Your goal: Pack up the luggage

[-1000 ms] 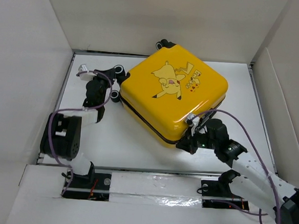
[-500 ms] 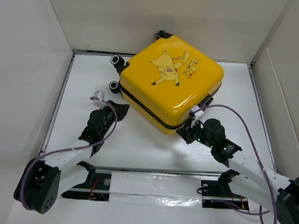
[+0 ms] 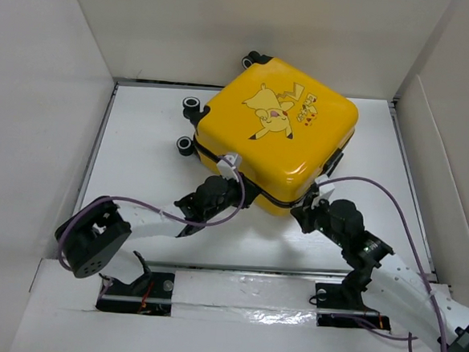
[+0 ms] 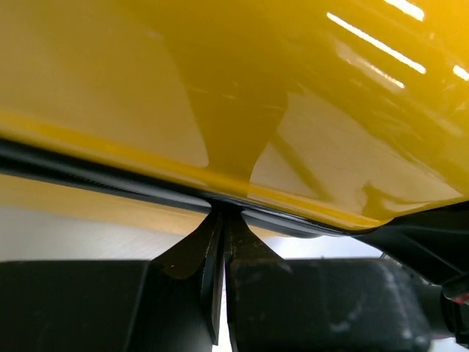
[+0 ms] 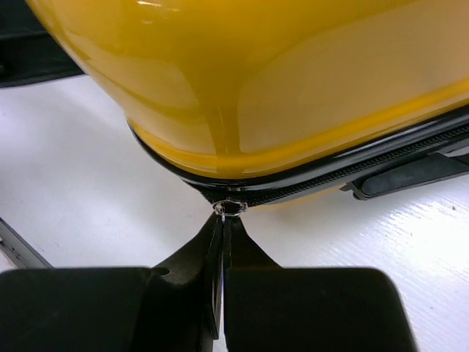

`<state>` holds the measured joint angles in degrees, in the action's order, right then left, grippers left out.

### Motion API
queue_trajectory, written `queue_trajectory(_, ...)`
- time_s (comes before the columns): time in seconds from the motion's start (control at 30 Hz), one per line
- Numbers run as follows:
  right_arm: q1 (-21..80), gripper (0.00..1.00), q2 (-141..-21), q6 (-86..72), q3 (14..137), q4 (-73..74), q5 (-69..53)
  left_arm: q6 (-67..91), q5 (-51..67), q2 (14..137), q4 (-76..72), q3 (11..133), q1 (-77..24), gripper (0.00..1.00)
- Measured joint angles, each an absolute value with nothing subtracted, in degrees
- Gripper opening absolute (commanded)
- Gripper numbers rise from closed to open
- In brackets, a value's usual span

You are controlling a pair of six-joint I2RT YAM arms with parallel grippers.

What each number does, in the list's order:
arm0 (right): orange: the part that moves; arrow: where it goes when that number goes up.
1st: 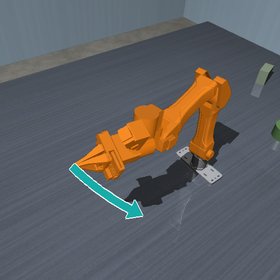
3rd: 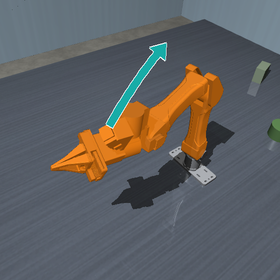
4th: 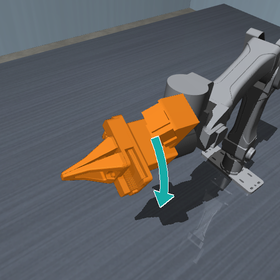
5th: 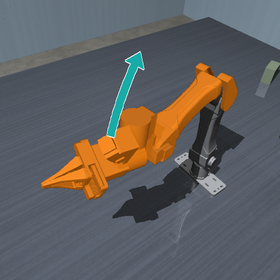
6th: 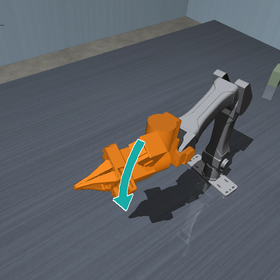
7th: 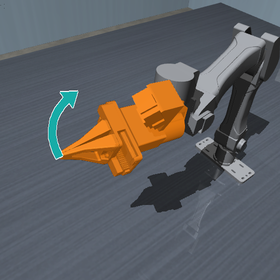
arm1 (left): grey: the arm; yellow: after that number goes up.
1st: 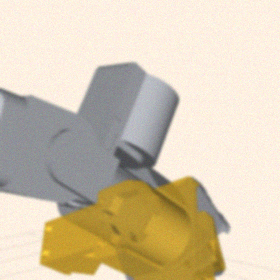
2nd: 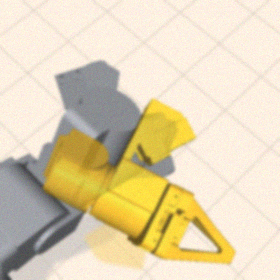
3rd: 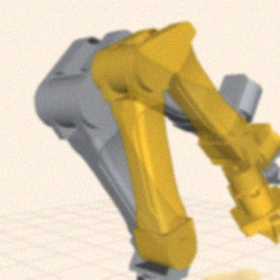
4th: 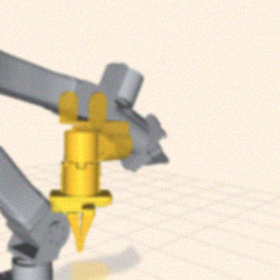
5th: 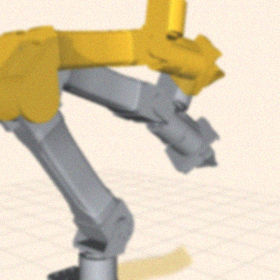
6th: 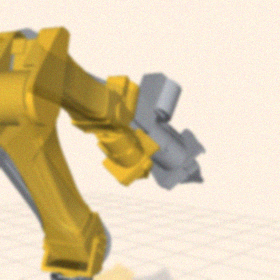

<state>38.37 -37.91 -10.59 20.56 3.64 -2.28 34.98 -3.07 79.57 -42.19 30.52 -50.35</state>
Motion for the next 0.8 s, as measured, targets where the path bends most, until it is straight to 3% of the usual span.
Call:
queue_trajectory(0.47,55.27,0.00,-47.83,-11.99,26.13,7.25,21.61,34.96,-2.17,89.56,-45.65,37.30,-53.32,0.00)
queue_trajectory(0.7,58.76,0.00,-59.79,-14.06,27.18,-5.23,30.79,36.93,-3.64,90.48,-46.33,37.65,-53.69,0.01)
queue_trajectory(0.73,59.05,0.00,-61.54,-14.59,26.92,-8.08,31.57,37.89,-3.07,90.08,-45.74,37.54,-53.36,0.12)
queue_trajectory(0.77,59.33,0.00,-62.65,-15.22,26.39,-10.92,32.14,38.87,-1.85,89.45,-45.45,37.06,-52.75,0.37)
queue_trajectory(0.8,59.57,0.00,-63.02,-15.86,25.56,-13.41,32.45,39.46,-0.86,88.31,-44.97,36.18,-51.86,0.47)
